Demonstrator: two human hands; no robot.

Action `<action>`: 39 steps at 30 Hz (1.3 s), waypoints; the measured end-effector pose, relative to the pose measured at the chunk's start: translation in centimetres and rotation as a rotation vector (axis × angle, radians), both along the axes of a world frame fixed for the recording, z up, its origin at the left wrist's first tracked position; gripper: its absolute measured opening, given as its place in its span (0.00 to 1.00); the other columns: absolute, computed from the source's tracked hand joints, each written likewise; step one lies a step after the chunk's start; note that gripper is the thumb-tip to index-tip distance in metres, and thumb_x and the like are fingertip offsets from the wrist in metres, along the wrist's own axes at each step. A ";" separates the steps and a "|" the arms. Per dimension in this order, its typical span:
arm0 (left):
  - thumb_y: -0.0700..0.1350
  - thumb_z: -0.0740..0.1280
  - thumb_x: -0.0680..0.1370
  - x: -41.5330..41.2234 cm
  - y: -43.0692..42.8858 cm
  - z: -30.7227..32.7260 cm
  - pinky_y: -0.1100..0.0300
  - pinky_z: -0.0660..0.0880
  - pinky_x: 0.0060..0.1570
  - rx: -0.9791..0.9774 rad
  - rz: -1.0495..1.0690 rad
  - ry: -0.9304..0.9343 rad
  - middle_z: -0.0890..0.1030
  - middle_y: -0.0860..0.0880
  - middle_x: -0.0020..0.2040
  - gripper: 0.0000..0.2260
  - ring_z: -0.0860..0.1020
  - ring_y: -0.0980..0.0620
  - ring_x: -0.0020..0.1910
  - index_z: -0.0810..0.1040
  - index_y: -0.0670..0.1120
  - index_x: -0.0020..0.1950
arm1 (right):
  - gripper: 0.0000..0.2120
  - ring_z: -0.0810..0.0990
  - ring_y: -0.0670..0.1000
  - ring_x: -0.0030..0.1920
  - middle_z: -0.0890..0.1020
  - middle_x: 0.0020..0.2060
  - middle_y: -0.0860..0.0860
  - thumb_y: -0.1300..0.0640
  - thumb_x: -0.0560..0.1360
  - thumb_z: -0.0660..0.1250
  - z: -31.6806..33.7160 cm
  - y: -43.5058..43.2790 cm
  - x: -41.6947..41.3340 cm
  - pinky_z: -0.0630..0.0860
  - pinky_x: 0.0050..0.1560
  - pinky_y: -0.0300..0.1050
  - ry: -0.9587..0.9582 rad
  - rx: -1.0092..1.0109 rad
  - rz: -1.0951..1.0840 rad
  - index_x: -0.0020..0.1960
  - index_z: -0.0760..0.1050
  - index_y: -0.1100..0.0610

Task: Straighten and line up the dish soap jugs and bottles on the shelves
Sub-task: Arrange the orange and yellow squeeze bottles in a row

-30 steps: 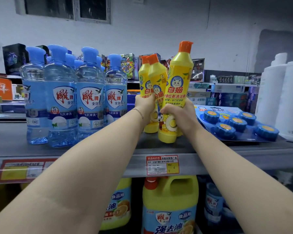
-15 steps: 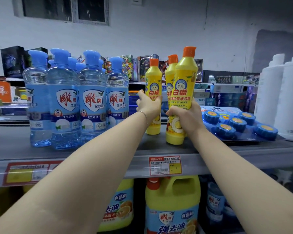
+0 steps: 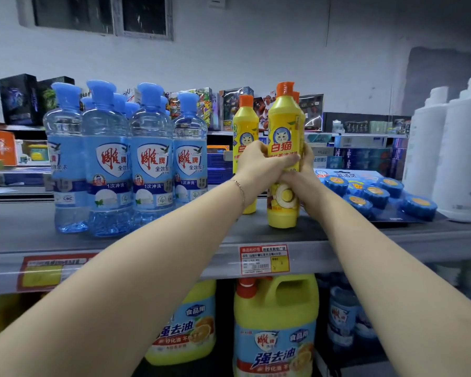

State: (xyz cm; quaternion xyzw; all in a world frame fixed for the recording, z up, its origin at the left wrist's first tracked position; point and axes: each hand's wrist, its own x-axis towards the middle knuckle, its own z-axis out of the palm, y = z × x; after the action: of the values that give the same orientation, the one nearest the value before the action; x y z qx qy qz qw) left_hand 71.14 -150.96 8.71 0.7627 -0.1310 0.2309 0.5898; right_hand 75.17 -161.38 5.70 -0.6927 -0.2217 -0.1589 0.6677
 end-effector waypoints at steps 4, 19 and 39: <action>0.50 0.75 0.72 -0.4 -0.2 -0.4 0.62 0.77 0.41 -0.023 0.072 -0.037 0.78 0.51 0.47 0.19 0.78 0.54 0.46 0.72 0.46 0.56 | 0.52 0.79 0.50 0.60 0.75 0.64 0.47 0.52 0.58 0.79 -0.2 -0.9 -0.4 0.77 0.58 0.52 0.012 -0.016 0.061 0.72 0.50 0.41; 0.50 0.74 0.72 0.3 1.8 -1.1 0.60 0.71 0.50 0.018 0.346 -0.097 0.68 0.45 0.62 0.28 0.72 0.50 0.54 0.64 0.44 0.65 | 0.36 0.74 0.49 0.54 0.74 0.54 0.47 0.54 0.67 0.78 -1.0 -1.6 -0.3 0.72 0.55 0.46 0.141 -0.333 -0.290 0.68 0.61 0.53; 0.35 0.70 0.72 1.2 3.8 -3.5 0.58 0.74 0.50 0.048 0.276 0.060 0.70 0.46 0.62 0.38 0.74 0.49 0.53 0.51 0.58 0.71 | 0.32 0.73 0.56 0.59 0.72 0.62 0.54 0.57 0.72 0.72 -0.2 0.5 1.3 0.72 0.61 0.54 0.220 -0.444 -0.246 0.69 0.57 0.54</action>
State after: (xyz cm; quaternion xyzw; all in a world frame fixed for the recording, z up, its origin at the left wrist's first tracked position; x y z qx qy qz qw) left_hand 72.31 -147.19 5.17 0.7939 -0.0128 0.2837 0.5377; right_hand 76.51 -160.86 5.49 -0.8568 -0.0914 -0.1102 0.4954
